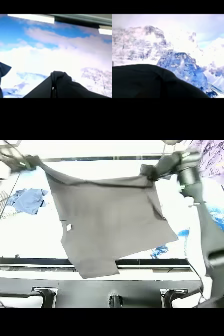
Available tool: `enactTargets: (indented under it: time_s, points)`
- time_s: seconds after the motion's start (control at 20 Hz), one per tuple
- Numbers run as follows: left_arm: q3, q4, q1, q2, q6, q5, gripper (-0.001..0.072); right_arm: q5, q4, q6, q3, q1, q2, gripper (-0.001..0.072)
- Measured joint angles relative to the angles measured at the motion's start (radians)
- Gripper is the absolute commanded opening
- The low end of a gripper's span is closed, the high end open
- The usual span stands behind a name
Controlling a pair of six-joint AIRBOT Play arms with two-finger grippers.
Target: Fold the clothes and pants, and hang the long-sleeved shirts on hangers.
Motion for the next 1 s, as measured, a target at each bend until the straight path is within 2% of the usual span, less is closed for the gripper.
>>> enactTargets:
  time_s: [0.25,0.3,0.35,0.4,0.45,0.5,0.65,0.85,0.95,1.0]
  points:
    - [-0.002,-0.016,-0.035,-0.210,-0.059,0.066,0.0023,0.109,0.058,0.084,0.000,0.000,-0.220,0.0078]
    - [-0.002,-0.025,-0.039,-0.230,-0.064,0.059,0.0050,0.112,0.074,0.092,0.000,0.000,-0.242,0.0103]
    - [-0.002,-0.032,-0.042,-0.244,-0.071,0.039,0.0182,0.111,0.085,0.094,0.000,0.000,-0.256,0.0107]
    - [0.000,-0.040,-0.042,-0.252,-0.072,0.015,0.0380,0.103,0.098,0.098,0.000,-0.003,-0.265,0.0203]
    - [0.006,-0.047,-0.039,-0.255,-0.075,-0.016,0.0512,0.089,0.111,0.097,0.000,-0.009,-0.267,0.0358]
    - [0.018,-0.050,-0.031,-0.254,-0.075,-0.059,0.0543,0.069,0.132,0.086,0.001,-0.019,-0.263,0.0418]
    - [0.055,-0.051,0.019,-0.216,-0.039,-0.217,0.0543,-0.022,0.209,-0.003,0.001,-0.084,-0.211,0.0419]
    - [0.073,-0.055,0.130,-0.135,0.035,-0.441,0.0542,-0.211,0.317,-0.230,-0.015,-0.248,-0.094,0.0420]
    - [0.062,-0.056,0.195,-0.099,0.039,-0.552,0.0542,-0.284,0.369,-0.315,-0.067,-0.358,-0.043,0.0429]
    - [0.047,-0.057,0.223,-0.081,0.037,-0.590,0.0541,-0.311,0.392,-0.353,-0.108,-0.415,-0.016,0.0457]
